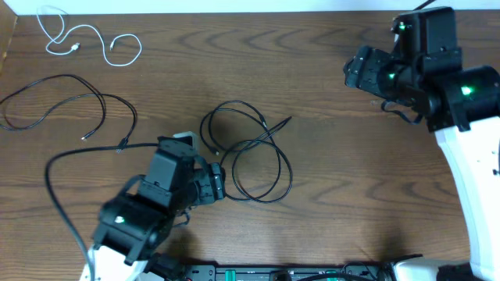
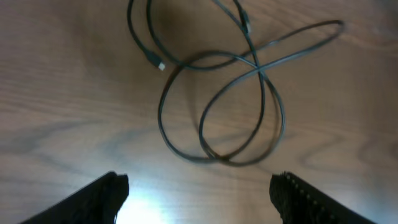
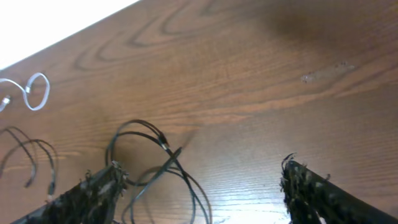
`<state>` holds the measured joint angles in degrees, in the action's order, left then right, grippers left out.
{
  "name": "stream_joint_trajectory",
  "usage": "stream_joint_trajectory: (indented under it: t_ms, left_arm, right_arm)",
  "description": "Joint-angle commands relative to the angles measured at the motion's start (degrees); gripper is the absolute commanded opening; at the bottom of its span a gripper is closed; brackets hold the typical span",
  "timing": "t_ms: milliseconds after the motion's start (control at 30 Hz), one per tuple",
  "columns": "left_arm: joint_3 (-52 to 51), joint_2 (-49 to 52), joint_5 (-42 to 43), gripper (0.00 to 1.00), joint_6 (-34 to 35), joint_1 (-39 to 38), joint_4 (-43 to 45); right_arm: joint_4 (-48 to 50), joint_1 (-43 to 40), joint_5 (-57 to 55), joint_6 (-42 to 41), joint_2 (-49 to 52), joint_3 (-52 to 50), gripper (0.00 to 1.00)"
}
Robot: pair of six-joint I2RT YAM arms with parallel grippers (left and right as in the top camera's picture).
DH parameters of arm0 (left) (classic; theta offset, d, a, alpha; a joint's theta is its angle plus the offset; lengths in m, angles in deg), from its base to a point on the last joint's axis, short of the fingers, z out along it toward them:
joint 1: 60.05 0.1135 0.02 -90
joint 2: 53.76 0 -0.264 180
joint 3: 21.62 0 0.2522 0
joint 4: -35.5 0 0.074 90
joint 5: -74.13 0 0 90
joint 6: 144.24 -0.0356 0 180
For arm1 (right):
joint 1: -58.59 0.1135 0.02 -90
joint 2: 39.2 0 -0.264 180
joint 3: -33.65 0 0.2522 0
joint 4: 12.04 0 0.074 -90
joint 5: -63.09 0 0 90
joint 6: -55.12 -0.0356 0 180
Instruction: Untangle cables
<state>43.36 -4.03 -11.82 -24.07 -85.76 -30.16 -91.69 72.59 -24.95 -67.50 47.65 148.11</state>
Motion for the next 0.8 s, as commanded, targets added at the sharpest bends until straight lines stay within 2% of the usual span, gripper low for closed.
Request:
stream_joint_trajectory:
  t_ms: [0, 200, 333, 567, 667, 767]
  left_arm:
    - [-6.80, -0.20, -1.75, 0.79, 3.15, -0.02, 6.71]
    - [-12.90, 7.19, 0.55, 0.78, 5.55, -0.04, 17.07]
    - [-12.92, 13.75, 5.57, 0.68, 5.92, -0.04, 19.67]
    - [-12.85, 25.03, 13.38, 0.67, 5.95, 0.07, 24.98]
    - [-12.83, 26.36, 14.67, 0.66, 5.97, 0.79, 26.75]
    - [-12.83, 26.45, 14.32, 0.61, 5.95, 1.01, 28.35]
  right_arm:
    - [-0.76, 0.35, 1.60, 0.57, 1.77, 0.31, 0.77]
    - [-0.74, 0.35, 1.64, 0.57, 1.99, 0.31, 0.79]
    - [-0.72, 0.35, 1.64, 0.57, 1.99, 0.31, 0.79]
    - [-0.76, 0.35, 1.64, 0.57, 1.99, 0.31, 0.80]
    - [-0.81, 0.35, 1.64, 0.59, 1.99, 0.31, 0.80]
    - [-0.83, 0.35, 1.64, 0.59, 1.99, 0.31, 0.80]
